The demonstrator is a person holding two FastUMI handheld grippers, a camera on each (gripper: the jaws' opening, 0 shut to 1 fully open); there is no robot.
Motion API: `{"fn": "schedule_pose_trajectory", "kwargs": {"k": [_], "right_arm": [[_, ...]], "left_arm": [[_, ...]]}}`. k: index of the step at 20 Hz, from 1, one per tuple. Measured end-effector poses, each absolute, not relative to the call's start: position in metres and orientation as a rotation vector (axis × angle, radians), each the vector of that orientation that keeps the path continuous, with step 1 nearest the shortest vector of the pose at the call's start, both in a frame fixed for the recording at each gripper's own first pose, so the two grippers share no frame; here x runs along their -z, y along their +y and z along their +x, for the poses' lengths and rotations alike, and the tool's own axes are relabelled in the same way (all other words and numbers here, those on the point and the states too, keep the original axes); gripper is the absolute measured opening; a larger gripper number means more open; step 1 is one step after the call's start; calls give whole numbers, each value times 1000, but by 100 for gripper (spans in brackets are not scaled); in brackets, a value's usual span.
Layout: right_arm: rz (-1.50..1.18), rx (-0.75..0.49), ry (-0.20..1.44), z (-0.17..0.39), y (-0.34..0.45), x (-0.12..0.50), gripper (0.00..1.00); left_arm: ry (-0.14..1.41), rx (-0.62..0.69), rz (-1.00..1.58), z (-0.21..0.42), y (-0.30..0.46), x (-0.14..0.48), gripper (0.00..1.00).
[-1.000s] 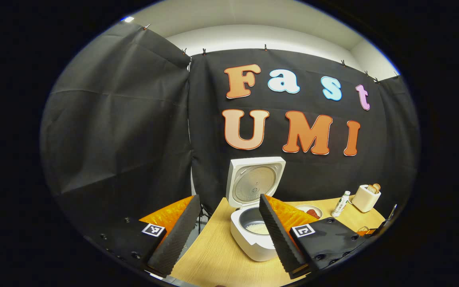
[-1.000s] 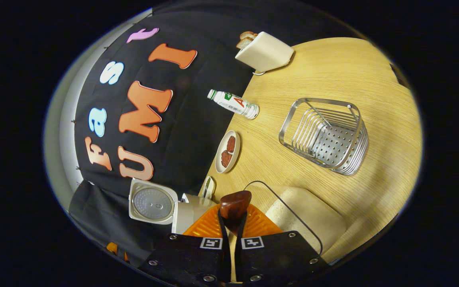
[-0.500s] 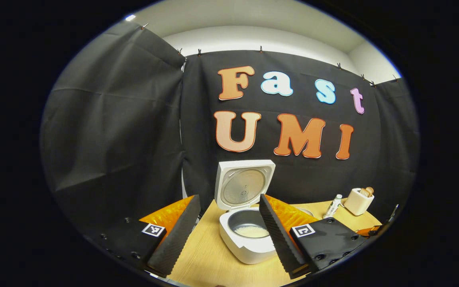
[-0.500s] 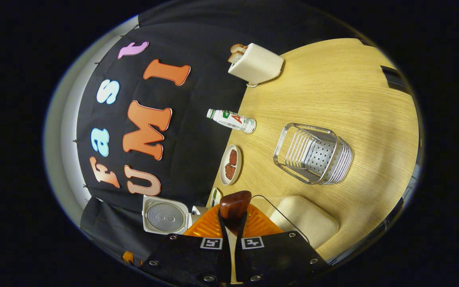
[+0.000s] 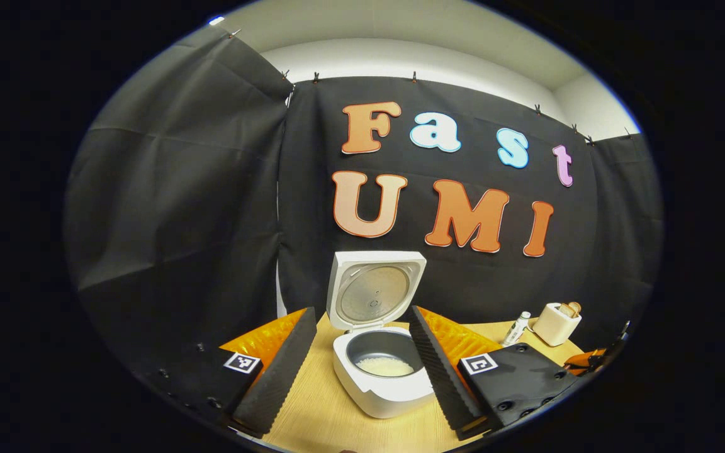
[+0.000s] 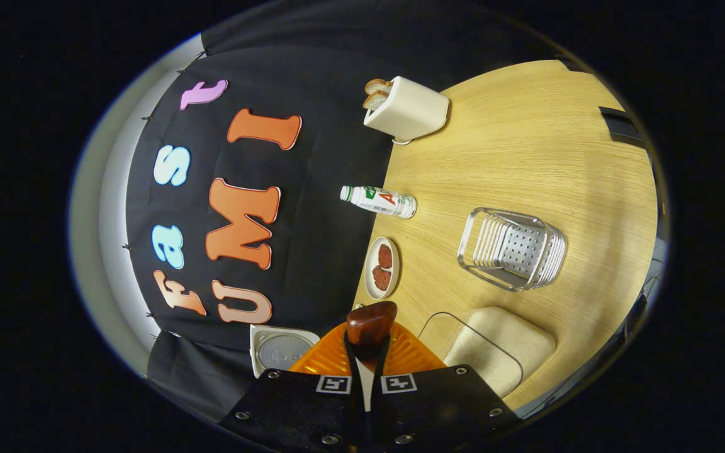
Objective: Close the left gripper, press the button to open the rice cooker; take a wooden spoon from the chopstick holder with the right hand, scoop a spoonful of rice and pour it into the rice cooker, then put the wooden spoon back into the chopstick holder.
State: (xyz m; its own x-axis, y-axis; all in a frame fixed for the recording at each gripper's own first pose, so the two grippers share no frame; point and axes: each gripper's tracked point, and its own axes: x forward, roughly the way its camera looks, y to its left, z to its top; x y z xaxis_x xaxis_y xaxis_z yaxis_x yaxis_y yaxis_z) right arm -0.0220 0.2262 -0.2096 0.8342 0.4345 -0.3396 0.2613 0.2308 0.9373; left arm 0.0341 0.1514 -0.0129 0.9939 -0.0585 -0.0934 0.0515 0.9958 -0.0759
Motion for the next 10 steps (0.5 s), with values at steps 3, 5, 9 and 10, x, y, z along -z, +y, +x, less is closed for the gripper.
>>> {"fn": "schedule_pose_trajectory", "kwargs": {"k": [3, 5, 9, 10], "right_arm": [[1374, -158, 620, -10, 239, 191, 3], [1372, -165, 628, -4, 248, 179, 3], [1422, -165, 640, 9, 267, 155, 4], [1425, -171, 636, 13, 271, 149, 3]], "left_arm": [[95, 67, -82, 37, 149, 13, 100], [100, 71, -89, 39, 148, 15, 100], [100, 75, -76, 43, 150, 14, 100], [100, 76, -76, 43, 149, 15, 100]]}}
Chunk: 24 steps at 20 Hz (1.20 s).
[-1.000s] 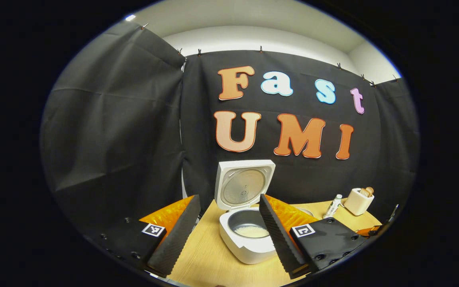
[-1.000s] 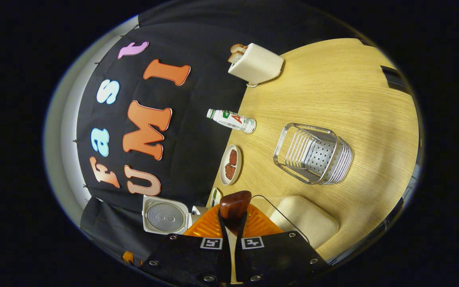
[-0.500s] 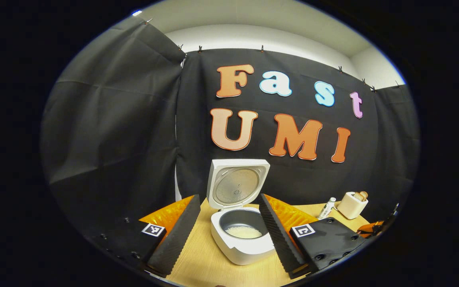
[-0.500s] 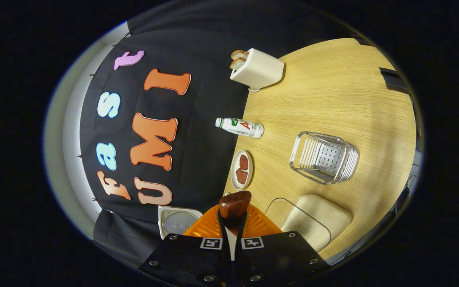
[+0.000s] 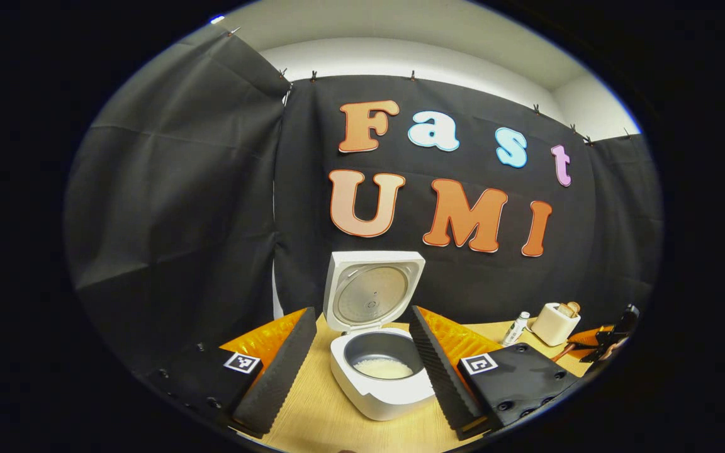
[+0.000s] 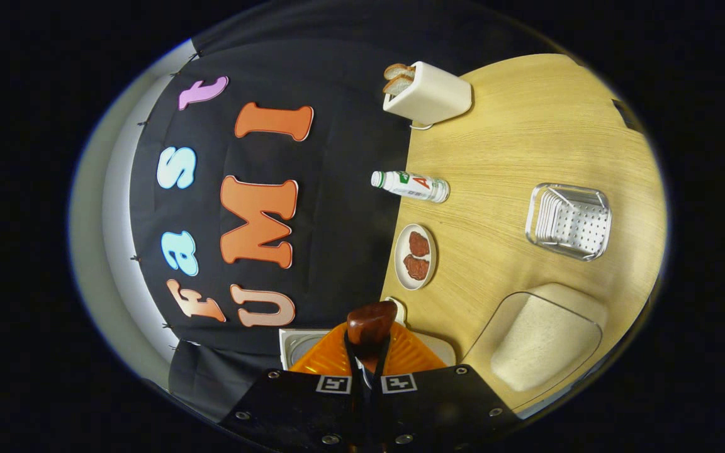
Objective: Close the left gripper, press the button to open the rice cooker; take a wooden spoon from the chopstick holder with the right hand, scoop a spoonful of rice and pour it into the rice cooker, then put the wooden spoon back into the chopstick holder.
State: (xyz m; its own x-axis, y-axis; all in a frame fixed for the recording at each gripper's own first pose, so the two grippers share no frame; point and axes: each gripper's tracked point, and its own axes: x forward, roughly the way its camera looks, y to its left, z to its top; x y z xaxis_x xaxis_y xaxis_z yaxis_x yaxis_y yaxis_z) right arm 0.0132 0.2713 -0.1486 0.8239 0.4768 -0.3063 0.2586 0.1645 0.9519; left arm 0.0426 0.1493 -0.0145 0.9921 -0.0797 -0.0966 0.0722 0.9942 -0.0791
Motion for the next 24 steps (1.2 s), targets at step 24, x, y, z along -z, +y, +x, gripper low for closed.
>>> {"fn": "schedule_pose_trajectory", "kwargs": {"k": [24], "right_arm": [[1362, -280, 626, 97, 436, 75, 3]], "left_arm": [[121, 127, -100, 66, 160, 23, 100]]}}
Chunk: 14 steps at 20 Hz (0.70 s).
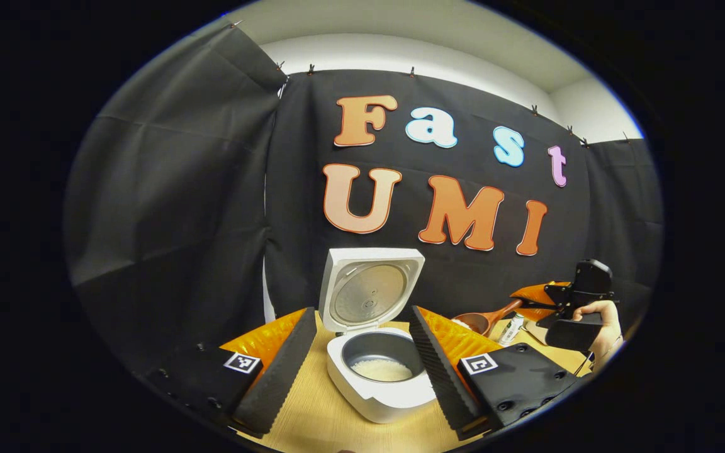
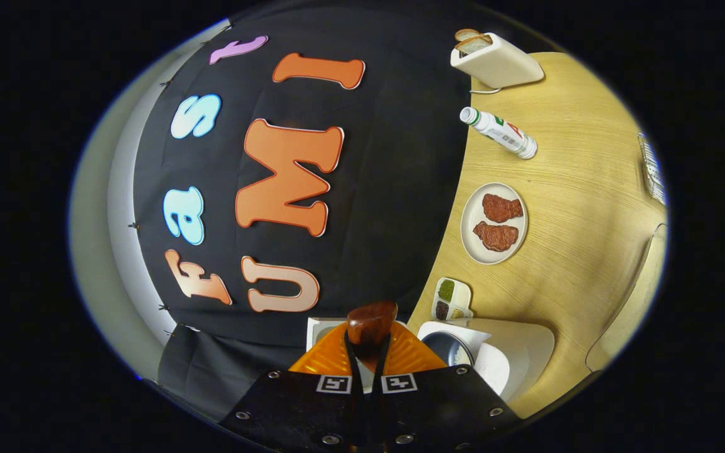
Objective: Close the left gripper, press the button to open the rice cooker; take a wooden spoon from the chopstick holder with the right hand, scoop a spoonful of rice and pour it into the rice cooker, then put the wooden spoon back into the chopstick holder.
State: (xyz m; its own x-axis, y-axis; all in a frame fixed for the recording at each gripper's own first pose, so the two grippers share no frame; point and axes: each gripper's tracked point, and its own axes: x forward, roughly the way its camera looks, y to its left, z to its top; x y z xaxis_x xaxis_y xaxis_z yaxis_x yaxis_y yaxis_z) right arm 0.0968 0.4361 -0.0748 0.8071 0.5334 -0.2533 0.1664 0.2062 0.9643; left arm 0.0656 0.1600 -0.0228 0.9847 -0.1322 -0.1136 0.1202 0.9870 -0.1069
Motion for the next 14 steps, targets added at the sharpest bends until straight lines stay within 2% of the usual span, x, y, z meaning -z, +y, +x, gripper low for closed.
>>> {"fn": "schedule_pose_trajectory", "kwargs": {"k": [5, 14], "right_arm": [[1276, -263, 601, 113, 463, 80, 3], [1041, -330, 501, 127, 491, 72, 3]], "left_arm": [[133, 121, -112, 67, 164, 25, 100], [166, 87, -134, 77, 188, 40, 100]]}}
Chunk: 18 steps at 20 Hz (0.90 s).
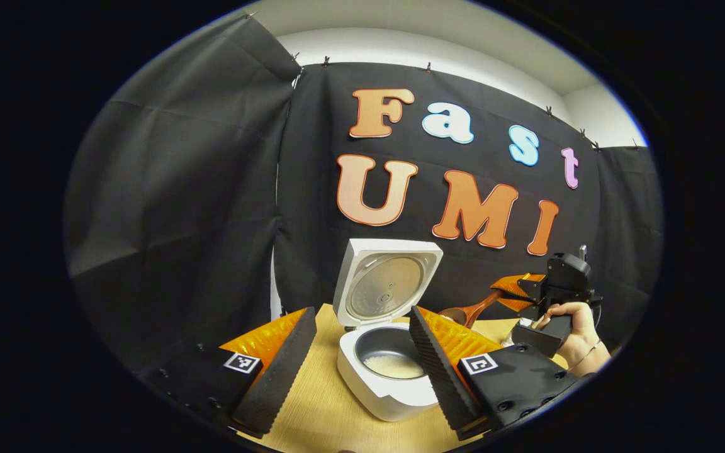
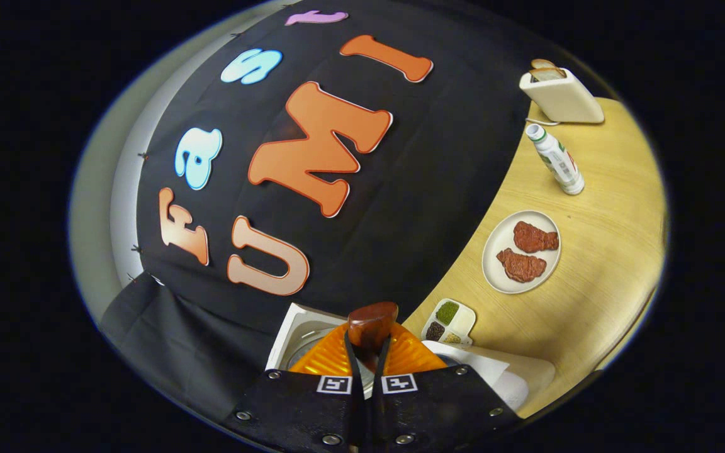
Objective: Close the left gripper, press the button to open the rice cooker; take a wooden spoon from the chopstick holder with the right hand, scoop a spoonful of rice and pour it into the rice cooker, then put the wooden spoon back into the chopstick holder.
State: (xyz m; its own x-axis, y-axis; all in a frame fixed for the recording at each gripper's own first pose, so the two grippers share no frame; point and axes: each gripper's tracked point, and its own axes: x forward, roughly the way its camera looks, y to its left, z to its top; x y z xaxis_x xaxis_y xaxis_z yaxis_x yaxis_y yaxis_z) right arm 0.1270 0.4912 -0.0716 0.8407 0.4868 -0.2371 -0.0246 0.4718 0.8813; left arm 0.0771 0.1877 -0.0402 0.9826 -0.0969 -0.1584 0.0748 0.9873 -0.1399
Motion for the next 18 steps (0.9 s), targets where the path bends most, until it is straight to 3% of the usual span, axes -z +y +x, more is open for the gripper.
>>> {"fn": "schedule_pose_trajectory", "kwargs": {"k": [18], "right_arm": [[712, -462, 332, 118, 522, 35, 3]], "left_arm": [[157, 78, -140, 77, 195, 38, 100]]}}
